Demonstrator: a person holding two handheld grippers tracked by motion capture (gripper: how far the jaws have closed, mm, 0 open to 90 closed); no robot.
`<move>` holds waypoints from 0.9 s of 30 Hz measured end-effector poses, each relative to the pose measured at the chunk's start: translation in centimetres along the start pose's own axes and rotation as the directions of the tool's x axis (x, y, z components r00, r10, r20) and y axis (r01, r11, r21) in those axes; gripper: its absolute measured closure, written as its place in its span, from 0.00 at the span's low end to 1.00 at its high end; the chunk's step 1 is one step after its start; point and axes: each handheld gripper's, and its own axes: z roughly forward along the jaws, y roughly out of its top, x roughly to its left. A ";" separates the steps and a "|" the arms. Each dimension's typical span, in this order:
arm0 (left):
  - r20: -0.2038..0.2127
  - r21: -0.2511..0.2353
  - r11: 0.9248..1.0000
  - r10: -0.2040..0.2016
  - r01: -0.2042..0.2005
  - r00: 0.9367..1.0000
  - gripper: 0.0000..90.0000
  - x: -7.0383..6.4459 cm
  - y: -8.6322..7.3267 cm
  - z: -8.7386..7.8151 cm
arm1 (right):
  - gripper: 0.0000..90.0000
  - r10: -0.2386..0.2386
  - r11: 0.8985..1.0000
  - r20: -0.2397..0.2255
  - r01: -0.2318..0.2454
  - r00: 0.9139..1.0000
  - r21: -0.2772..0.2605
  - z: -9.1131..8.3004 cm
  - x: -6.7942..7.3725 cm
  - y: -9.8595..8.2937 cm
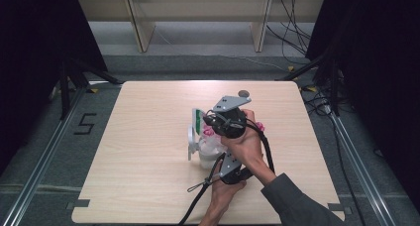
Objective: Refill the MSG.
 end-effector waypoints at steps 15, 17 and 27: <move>0.034 -0.010 0.998 -0.064 0.064 0.997 0.83 -0.5 -0.1 0.2 | 1.00 0.007 1.000 0.012 -0.007 1.000 -0.003 -0.1 0.2 0.0; 0.034 -0.011 0.998 -0.064 0.064 0.997 0.83 -0.5 -0.1 0.2 | 1.00 0.012 1.000 0.011 -0.012 1.000 0.000 -0.1 0.1 0.0; 0.029 -0.016 0.998 -0.060 0.060 0.998 0.83 -0.4 -0.1 0.1 | 1.00 -0.026 1.000 0.010 0.026 1.000 0.007 0.1 0.2 0.1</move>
